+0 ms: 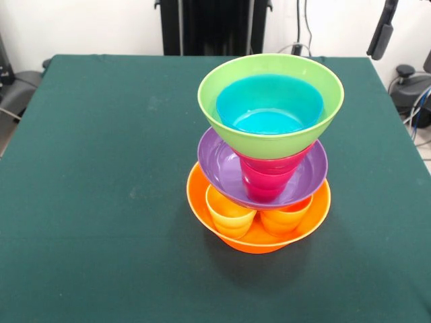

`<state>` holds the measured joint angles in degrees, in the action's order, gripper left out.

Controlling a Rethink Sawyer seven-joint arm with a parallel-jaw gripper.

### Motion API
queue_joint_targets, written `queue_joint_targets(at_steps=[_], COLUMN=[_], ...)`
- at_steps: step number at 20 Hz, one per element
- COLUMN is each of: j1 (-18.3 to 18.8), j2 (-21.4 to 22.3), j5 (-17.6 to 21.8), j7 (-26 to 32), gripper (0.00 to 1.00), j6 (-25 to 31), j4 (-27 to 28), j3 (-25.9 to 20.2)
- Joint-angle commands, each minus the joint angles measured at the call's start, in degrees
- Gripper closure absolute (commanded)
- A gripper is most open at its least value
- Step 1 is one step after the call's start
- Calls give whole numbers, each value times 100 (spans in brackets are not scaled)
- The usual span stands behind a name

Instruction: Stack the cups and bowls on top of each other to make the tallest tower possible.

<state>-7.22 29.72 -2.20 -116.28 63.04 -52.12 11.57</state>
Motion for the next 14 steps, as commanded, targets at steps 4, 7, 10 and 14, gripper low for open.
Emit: queue_joint_targets(at_steps=[4, 7, 10, 14], j1=[137, 97, 82, 80], j2=[91, 165, 258, 320], j5=[127, 166, 199, 232], j7=[125, 75, 117, 164], gripper=[0, 0, 0, 0], j6=[304, 32, -73, -240], j4=[-431, -734, -951, -1190], j3=[-419, -389, -375, -403])
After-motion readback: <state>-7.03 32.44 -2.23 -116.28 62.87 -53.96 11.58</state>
